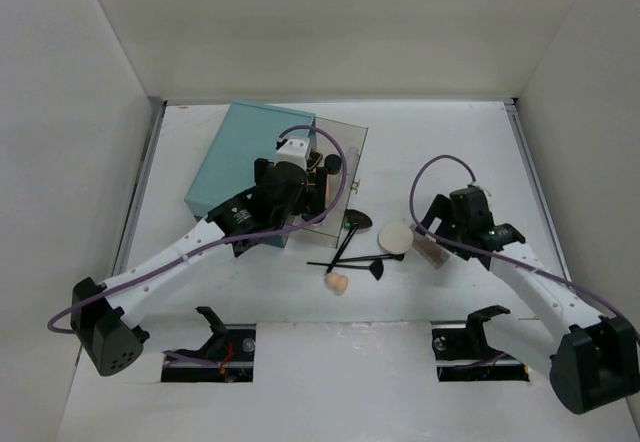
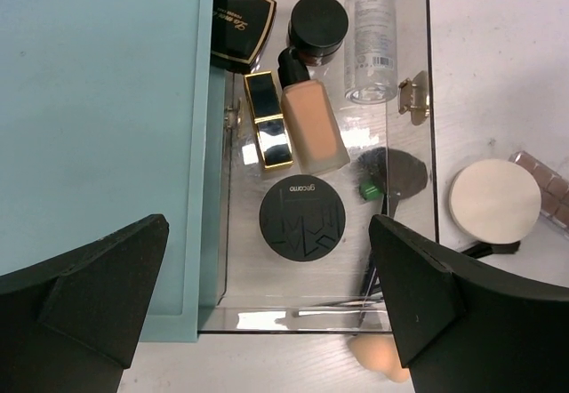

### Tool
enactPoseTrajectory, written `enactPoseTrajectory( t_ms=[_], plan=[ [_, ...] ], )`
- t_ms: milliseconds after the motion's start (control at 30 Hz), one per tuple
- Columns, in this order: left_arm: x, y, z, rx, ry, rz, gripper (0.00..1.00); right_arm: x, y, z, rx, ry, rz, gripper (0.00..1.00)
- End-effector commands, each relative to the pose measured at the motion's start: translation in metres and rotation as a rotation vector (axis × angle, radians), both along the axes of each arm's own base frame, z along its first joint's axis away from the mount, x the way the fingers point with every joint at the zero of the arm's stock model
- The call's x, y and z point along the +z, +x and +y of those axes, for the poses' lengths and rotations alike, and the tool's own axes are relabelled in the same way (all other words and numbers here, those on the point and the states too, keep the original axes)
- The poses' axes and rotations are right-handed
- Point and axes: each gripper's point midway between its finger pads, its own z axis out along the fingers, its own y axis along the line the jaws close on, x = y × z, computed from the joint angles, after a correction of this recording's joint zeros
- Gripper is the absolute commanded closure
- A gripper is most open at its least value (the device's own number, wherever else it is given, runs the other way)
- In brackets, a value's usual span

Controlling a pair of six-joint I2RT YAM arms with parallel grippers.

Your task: Organize the makeup

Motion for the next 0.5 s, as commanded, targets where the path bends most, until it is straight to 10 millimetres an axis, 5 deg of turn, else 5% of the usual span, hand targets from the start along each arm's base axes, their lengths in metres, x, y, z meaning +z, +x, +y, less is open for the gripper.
enactPoseTrajectory(
  t_ms=[0,100,233,467],
  plan=[
    [0.008,-0.004,0.003,0.006,-0.030,-0.026,0.00,0.009,0.022,-0.037,-0.109,-0.079,-0.029,0.00],
    [0.008,-0.007,0.003,0.004,-0.035,-0.026,0.00,0.005,0.040,-0.057,-0.188,-0.091,-0.021,0.00],
    [0.010,-0.010,0.007,0.011,-0.037,-0.021,0.00,-0.006,0.056,-0.056,-0.189,-0.067,0.000,0.00],
    [0.012,-0.016,0.018,0.034,-0.054,-0.018,0.00,-0.036,0.039,-0.033,-0.130,0.002,0.088,0.00]
  ],
)
